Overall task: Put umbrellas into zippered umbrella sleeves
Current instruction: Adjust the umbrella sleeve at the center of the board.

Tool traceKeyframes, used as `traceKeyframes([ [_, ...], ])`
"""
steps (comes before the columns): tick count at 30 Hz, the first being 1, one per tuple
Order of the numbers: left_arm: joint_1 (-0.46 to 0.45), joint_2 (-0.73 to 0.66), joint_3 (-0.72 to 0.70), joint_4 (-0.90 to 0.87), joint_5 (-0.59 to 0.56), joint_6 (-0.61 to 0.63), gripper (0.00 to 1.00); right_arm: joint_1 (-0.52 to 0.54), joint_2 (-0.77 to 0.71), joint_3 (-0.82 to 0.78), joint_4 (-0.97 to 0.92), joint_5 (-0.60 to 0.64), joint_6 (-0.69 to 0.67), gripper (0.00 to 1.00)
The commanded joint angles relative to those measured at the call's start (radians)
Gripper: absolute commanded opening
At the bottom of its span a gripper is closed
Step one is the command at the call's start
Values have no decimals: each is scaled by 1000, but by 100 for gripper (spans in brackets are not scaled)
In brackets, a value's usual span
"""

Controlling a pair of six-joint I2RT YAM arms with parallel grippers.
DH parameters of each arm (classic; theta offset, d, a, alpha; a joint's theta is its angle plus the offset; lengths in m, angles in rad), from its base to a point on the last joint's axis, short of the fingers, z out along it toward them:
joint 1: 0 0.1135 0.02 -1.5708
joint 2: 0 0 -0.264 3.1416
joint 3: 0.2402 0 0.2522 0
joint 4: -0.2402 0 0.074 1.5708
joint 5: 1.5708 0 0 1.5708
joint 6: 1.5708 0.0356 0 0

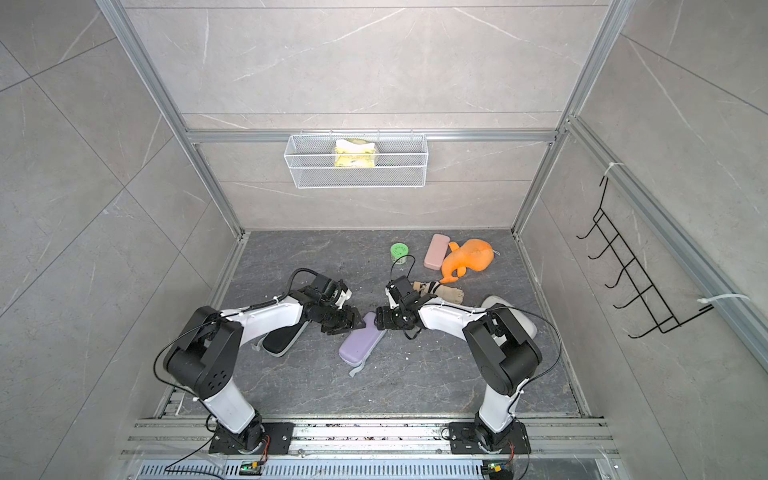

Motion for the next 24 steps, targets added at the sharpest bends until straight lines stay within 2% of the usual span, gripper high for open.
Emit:
traceKeyframes([
  [1,14,-176,-28,-88,-87,-45,75,-3,34,-41,-45,26,36,69],
  [6,20,-384,-225,-34,-133,-223,83,-3,19,-63,-43,41,80,67],
  [7,19,-418,-278,13,-122,-278,92,-2,14,-68,-43,43,86,67],
  [8,15,-448,-325,49,-117,-316,96,-1,10,-71,-43,40,93,67],
  [11,-11,-515,-398,70,-153,-387,99,-2,3,-85,-29,37,110,67],
  [13,-28,-544,-444,101,-181,-431,98,-2,4,-92,-18,43,123,66],
  [16,-69,-541,-521,262,-193,-523,95,-2,14,-99,-4,40,146,66],
  [19,-129,-474,-549,405,-220,-586,90,-3,17,-99,3,28,166,66],
  [24,-159,-322,-567,606,-216,-670,74,0,-6,-170,102,-24,282,62],
])
